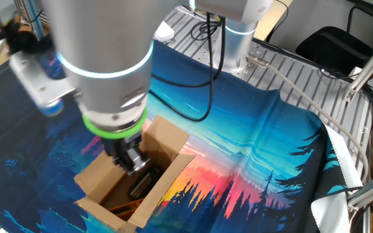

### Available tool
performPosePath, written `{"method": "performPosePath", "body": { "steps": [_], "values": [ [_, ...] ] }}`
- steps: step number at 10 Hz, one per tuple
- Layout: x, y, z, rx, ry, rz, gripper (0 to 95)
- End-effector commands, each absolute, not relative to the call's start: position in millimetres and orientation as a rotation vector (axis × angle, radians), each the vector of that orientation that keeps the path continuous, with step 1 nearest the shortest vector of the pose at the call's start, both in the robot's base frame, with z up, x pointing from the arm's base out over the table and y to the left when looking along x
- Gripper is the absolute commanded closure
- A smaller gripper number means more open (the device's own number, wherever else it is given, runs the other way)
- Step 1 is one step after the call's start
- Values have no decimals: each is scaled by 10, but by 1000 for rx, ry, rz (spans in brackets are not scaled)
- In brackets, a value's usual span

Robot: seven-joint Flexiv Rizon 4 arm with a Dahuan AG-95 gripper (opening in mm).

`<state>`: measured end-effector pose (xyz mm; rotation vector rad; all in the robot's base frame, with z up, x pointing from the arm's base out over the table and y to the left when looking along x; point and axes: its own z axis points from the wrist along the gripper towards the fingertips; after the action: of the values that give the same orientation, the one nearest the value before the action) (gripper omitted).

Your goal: Cover the box

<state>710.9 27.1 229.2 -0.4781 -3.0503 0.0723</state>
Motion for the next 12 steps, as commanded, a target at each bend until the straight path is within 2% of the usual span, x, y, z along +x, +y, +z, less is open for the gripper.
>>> {"method": "performPosePath", "body": {
  "steps": [1,12],
  "values": [
    [7165,275,2296,-473,-3053,72,950],
    [7528,315,2270,-482,-3050,68,950]
  ]
}}
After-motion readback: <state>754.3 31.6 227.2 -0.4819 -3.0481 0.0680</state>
